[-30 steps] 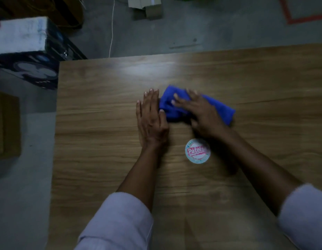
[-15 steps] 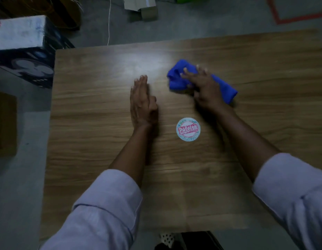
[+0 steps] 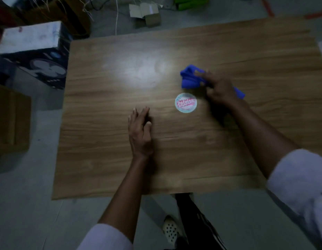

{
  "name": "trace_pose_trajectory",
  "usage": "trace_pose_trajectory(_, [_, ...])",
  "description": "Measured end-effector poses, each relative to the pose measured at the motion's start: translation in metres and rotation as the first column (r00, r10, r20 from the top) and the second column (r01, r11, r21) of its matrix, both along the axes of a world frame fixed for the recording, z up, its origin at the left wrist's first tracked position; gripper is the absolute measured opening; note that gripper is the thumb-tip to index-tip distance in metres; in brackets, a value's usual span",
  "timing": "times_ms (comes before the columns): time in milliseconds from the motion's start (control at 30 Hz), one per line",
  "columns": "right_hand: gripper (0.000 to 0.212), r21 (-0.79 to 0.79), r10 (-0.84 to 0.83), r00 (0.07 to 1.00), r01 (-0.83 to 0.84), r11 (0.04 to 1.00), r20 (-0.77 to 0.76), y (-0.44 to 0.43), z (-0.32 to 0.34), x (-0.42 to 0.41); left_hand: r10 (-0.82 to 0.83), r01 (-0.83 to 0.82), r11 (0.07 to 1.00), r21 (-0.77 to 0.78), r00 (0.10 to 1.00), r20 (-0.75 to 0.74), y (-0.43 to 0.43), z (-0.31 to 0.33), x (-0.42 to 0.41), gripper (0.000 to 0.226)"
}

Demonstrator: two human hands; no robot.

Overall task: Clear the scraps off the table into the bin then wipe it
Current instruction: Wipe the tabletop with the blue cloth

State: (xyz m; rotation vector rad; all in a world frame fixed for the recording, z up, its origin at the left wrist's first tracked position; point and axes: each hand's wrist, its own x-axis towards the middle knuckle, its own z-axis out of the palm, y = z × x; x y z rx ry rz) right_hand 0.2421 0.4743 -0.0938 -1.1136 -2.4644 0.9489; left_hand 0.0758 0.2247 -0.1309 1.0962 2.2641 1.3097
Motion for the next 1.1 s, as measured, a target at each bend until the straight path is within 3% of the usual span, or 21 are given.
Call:
trace_pose_trajectory(133, [0.051, 0.010, 0.154, 0.988, -0.154, 0.988, -0.004, -0.069, -0.033, -0.012, -0.043, 0.042, 0.999, -0.016, 0.999, -0.023, -0.030, -0.005, 0.020, 0.060])
trace_pose_trajectory(300, [0.080, -0.106, 0.434, 0.900, -0.435, 0.894, -0.035, -0.172, -0.016, 0.041, -0.031, 0.032, 0.999, -0.025, 0.999, 0.033, -0.059, -0.004, 0.044, 0.062])
trace_pose_trajectory(400, [0.065, -0.196, 0.539, 0.841, -0.538, 0.820, -0.051, -0.203, 0.005, 0.080, -0.038, 0.039, 0.999, -0.016, 0.999, 0.025, -0.080, -0.003, 0.056, 0.060])
trace_pose_trajectory(433, [0.057, -0.243, 0.478, 0.876, -0.477, 0.844, -0.060, -0.201, 0.019, 0.088, -0.055, 0.055, 0.998, -0.008, 0.998, 0.020, -0.087, -0.003, 0.060, 0.060])
trace_pose_trajectory(500, [0.046, -0.269, 0.206, 0.976, -0.219, 0.938, -0.077, -0.180, 0.037, 0.095, -0.061, 0.061, 0.998, -0.003, 0.998, 0.021, -0.095, -0.003, 0.063, 0.060])
trace_pose_trajectory(533, [0.044, -0.189, 0.059, 0.996, -0.072, 0.979, -0.072, -0.167, 0.039, 0.096, -0.059, 0.060, 0.998, -0.010, 0.998, 0.022, -0.098, -0.004, 0.064, 0.060])
trace_pose_trajectory(600, [0.046, -0.014, -0.081, 0.996, 0.081, 0.997, -0.033, -0.153, 0.030, 0.092, -0.057, 0.058, 0.998, -0.024, 0.998, 0.010, -0.103, -0.005, 0.068, 0.059])
trace_pose_trajectory(700, [0.053, 0.027, -0.059, 0.998, 0.058, 0.998, 0.030, -0.186, -0.011, 0.079, -0.065, 0.064, 0.997, -0.035, 0.998, -0.020, -0.108, -0.005, 0.072, 0.058])
trace_pose_trajectory(833, [0.072, 0.021, 0.077, 0.994, -0.076, 0.997, -0.072, -0.280, -0.026, 0.085, -0.054, 0.053, 0.998, -0.045, 0.998, -0.017, -0.117, -0.002, 0.079, 0.058])
trace_pose_trajectory(900, [0.064, -0.060, 0.121, 0.987, -0.128, 0.990, -0.107, -0.308, -0.013, 0.103, -0.061, 0.062, 0.997, -0.043, 0.998, 0.025, -0.126, 0.002, 0.082, 0.060])
trace_pose_trajectory(1000, [0.043, -0.169, -0.060, 0.995, 0.047, 0.985, -0.078, -0.298, 0.016, 0.128, -0.086, 0.090, 0.995, -0.032, 0.991, 0.100, -0.142, 0.007, 0.081, 0.065])
trace_pose_trajectory(1100, [0.037, 0.006, -0.321, 0.938, 0.324, 0.946, -0.131, -0.258, 0.029, 0.131, -0.109, 0.105, 0.993, -0.054, 0.991, -0.076, -0.147, 0.003, 0.068, 0.062])
